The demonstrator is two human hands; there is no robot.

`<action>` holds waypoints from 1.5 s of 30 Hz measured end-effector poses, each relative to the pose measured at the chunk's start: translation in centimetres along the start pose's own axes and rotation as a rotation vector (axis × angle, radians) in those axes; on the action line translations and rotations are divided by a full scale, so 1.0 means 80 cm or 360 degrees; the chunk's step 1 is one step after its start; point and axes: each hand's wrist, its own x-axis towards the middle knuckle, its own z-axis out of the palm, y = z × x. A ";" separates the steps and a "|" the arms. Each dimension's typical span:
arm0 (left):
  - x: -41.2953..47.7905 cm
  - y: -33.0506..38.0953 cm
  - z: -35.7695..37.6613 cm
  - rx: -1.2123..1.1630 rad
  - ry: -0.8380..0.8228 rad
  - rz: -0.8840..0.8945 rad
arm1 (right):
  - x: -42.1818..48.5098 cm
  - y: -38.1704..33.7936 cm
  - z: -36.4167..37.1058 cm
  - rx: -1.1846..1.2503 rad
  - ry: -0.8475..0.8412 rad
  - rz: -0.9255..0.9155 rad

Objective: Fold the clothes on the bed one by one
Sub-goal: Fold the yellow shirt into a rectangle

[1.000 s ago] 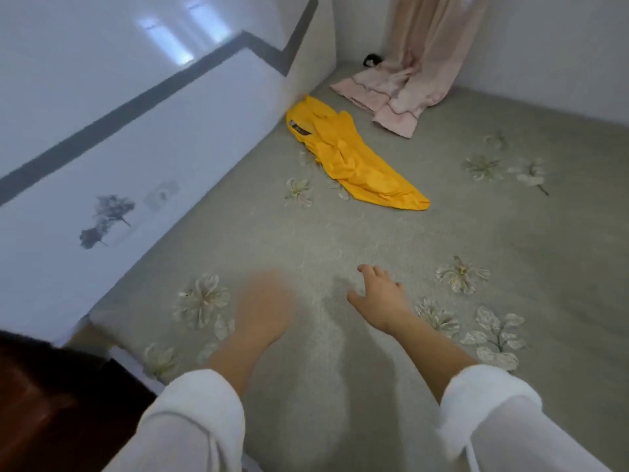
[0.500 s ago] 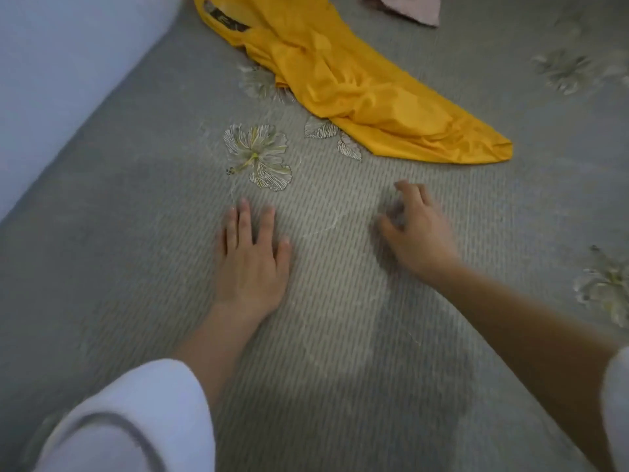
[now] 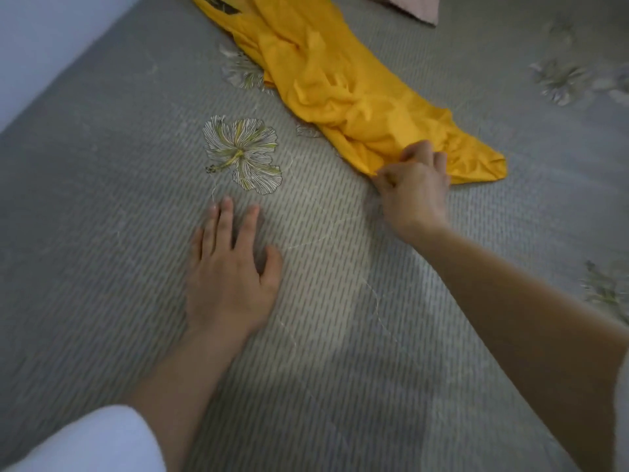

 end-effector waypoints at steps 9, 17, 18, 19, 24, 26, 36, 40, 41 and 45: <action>-0.057 0.024 -0.021 -0.0334 -0.0273 -0.0024 | -0.178 0.022 -0.099 0.0455 -0.0763 -0.0132; -0.204 0.093 -0.040 -0.0005 -0.0404 0.0379 | -0.330 0.093 -0.180 0.0102 -0.1530 0.0047; -0.218 0.098 -0.038 0.0005 -0.0443 0.0389 | -0.343 0.105 -0.192 -0.0065 -0.1637 -0.0021; -0.229 0.104 -0.036 -0.0001 -0.0480 0.0382 | -0.355 0.118 -0.205 -0.0258 -0.1778 -0.0060; -0.262 0.134 -0.020 0.0009 -0.0602 0.0422 | -0.397 0.170 -0.253 -0.1110 -0.2364 0.0175; -0.272 0.146 -0.014 0.0112 -0.0681 0.0481 | -0.407 0.184 -0.264 -0.1208 -0.2202 0.0165; -0.325 0.152 -0.047 0.0088 -0.0857 0.0853 | -0.443 0.144 -0.196 -0.0266 -0.1064 0.0077; -0.337 0.136 -0.077 -0.0085 -0.1542 0.0640 | -0.432 0.149 -0.193 0.0231 -0.0949 0.0285; -0.336 0.132 -0.080 -0.0179 -0.1625 0.0521 | -0.429 0.154 -0.196 0.0351 -0.1068 0.0339; -0.309 0.112 -0.081 -0.0460 -0.0641 -0.0028 | -0.421 0.166 -0.212 0.0161 -0.1619 0.0340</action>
